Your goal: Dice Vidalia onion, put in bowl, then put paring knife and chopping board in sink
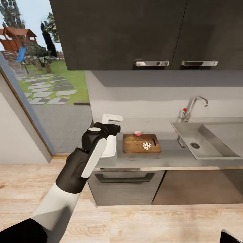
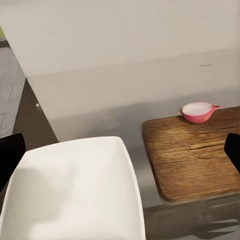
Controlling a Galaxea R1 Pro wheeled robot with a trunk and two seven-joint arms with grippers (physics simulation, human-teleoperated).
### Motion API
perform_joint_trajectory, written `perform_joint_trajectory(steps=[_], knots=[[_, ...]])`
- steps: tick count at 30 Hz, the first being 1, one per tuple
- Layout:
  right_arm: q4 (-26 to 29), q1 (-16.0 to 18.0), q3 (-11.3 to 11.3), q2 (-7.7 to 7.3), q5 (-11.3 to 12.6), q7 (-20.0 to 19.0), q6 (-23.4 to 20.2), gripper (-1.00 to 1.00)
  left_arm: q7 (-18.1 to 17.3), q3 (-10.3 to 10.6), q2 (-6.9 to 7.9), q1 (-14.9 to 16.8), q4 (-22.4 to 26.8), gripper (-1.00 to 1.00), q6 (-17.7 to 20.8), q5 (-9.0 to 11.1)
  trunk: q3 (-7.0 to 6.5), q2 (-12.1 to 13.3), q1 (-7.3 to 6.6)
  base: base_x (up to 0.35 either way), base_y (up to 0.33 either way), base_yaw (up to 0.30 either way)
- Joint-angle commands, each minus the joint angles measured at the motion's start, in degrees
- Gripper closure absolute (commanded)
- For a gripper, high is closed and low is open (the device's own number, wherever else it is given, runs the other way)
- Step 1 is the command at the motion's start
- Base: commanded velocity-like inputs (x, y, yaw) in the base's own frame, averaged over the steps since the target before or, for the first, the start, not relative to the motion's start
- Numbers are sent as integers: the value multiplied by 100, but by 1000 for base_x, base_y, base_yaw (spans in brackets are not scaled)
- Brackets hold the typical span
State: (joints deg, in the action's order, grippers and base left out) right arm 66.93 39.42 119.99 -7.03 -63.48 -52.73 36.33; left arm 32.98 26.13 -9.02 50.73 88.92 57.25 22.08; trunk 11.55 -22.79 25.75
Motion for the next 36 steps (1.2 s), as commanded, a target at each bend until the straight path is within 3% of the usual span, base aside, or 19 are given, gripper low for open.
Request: perform_joint_trajectory(steps=[1, 3, 5, 7, 11, 15, 26, 29, 32, 36], knots=[[-187, -55, 386, -55, -347, -69, 276, 100, 58, 0, 2, 7, 2, -100, 14, 60, 12, -13, 4, 0, 0, 0], [-581, -279, 845, -111, -1009, -101, 605, 100, 57, -15, 6, 7, 2, -100, 14, 64, 12, -13, 4, 0, 0, 0], [-913, -520, 1040, -119, -1492, -110, 747, 100, 59, -23, 11, 7, -2, -100, 14, 65, 12, -13, 4, 0, 0, 0], [-1255, -760, 1154, -58, -1832, -108, 838, 100, 55, -70, 14, 7, -5, -100, 16, 67, 12, -13, 4, 0, 0, 0], [-1367, -864, 1179, 168, -2082, -49, 957, 100, 52, -218, 21, 7, -13, -100, 22, 68, 12, -13, 4, 0, 0, 0], [-1529, -890, 1184, 448, -2563, 482, 1238, 100, 51, -263, 29, 7, -9, -100, 23, 68, 12, -13, 4, 0, 0, 0], [-1710, -892, 1177, 539, -2684, 666, 1289, 100, 51, -266, 40, 7, -6, -100, 23, 77, 12, -13, 4, 0, 0, 0], [-1900, -892, 1171, 571, -3051, 955, 1366, 100, 51, -266, 41, 7, -6, -100, 23, 77, 12, -13, 4, 0, 0, 0], [-2162, -892, 1168, 582, -4406, 2160, 1530, 100, 51, -266, 53, 7, -6, -100, 23, 77, 12, -13, 4, 0, 0, 0], [-2767, -892, 1168, 560, -6359, 4564, 1589, 100, 51, -266, 57, 7, -6, -100, 23, 77, 12, -13, 4, 0, 0, 0]])
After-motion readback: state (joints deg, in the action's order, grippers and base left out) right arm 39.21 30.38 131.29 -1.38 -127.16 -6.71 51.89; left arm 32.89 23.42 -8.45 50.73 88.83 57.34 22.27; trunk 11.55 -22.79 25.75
